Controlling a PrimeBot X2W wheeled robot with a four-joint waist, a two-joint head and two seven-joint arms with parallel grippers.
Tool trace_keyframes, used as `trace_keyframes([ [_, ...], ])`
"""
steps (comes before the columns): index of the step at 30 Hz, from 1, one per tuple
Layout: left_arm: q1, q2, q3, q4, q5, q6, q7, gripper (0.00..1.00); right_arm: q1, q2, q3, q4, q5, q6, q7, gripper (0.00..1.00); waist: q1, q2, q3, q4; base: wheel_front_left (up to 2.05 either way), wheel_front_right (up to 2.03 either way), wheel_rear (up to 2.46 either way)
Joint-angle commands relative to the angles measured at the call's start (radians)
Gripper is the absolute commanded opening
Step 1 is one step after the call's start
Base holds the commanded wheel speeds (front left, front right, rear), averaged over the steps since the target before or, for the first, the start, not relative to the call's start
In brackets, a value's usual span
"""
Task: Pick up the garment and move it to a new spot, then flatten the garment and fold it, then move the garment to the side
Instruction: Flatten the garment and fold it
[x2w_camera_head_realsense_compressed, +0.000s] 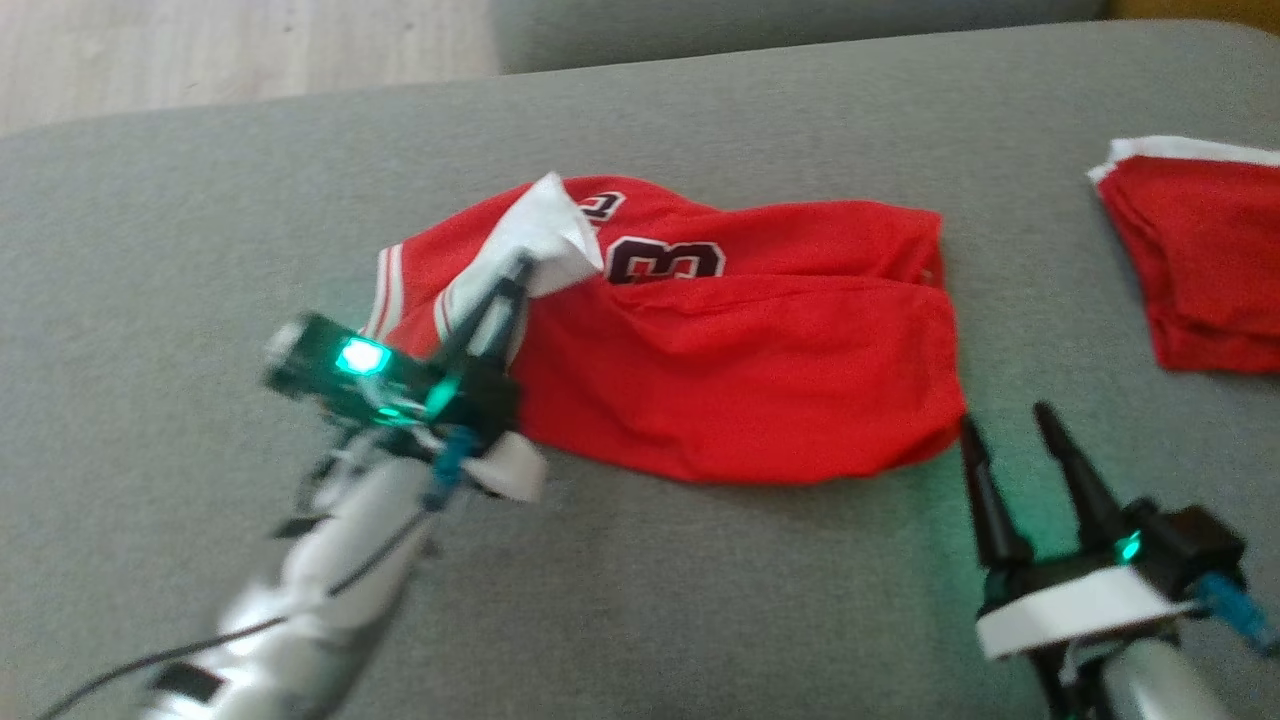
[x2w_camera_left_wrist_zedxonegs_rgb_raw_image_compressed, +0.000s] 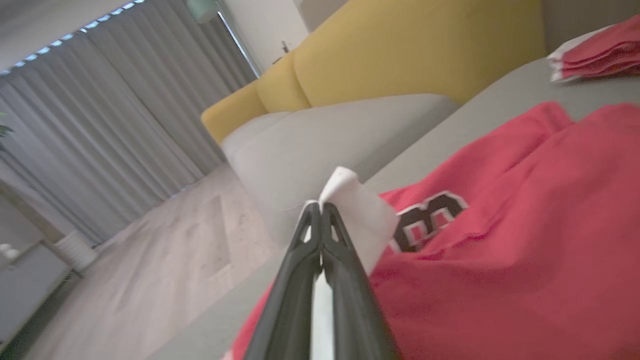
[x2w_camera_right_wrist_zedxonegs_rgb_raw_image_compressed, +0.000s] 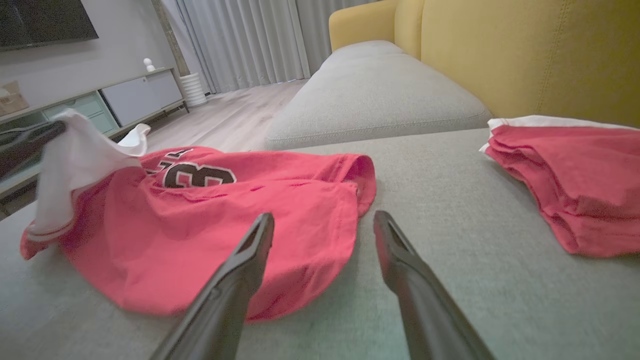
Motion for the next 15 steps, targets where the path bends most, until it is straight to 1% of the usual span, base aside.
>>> trace_keyframes([
  [1, -0.026, 0.065, 0.049, -0.053, 0.01, 0.015, -0.008, 0.0, -0.054, -0.03, 0.006, -0.005, 0.024, 0.004, -0.011, 1.0, 0.0, 0.0, 0.004, 0.028, 0.0, 0.0, 0.0],
  [4, -0.026, 0.138, 0.077, -0.142, 0.011, 0.028, 0.002, 0.0, -0.108, -0.079, -0.001, 0.078, 0.075, 0.004, -0.005, 1.0, 0.0, 0.0, 0.007, 0.053, 0.0, 0.0, 0.0],
  [9, -0.021, 0.239, 0.125, -0.271, 0.0, 0.043, 0.052, 0.0, -0.241, -0.168, 0.033, 0.182, 0.164, 0.004, 0.066, 1.0, 0.0, 0.0, 0.019, 0.075, 0.0, 0.0, 0.0],
  [12, -0.017, 0.283, 0.147, -0.311, -0.005, 0.049, 0.077, 0.0, -0.311, -0.206, 0.081, 0.234, 0.254, 0.004, 0.14, 1.0, 0.0, 0.0, 0.03, 0.083, 0.0, 0.0, 0.0],
  [15, -0.02, 0.305, 0.161, -0.334, -0.01, 0.056, 0.09, 0.0, -0.363, -0.23, 0.124, 0.26, 0.367, 0.004, 0.19, 1.0, 0.0, 0.0, 0.043, 0.095, 0.0, 0.0, 0.0],
])
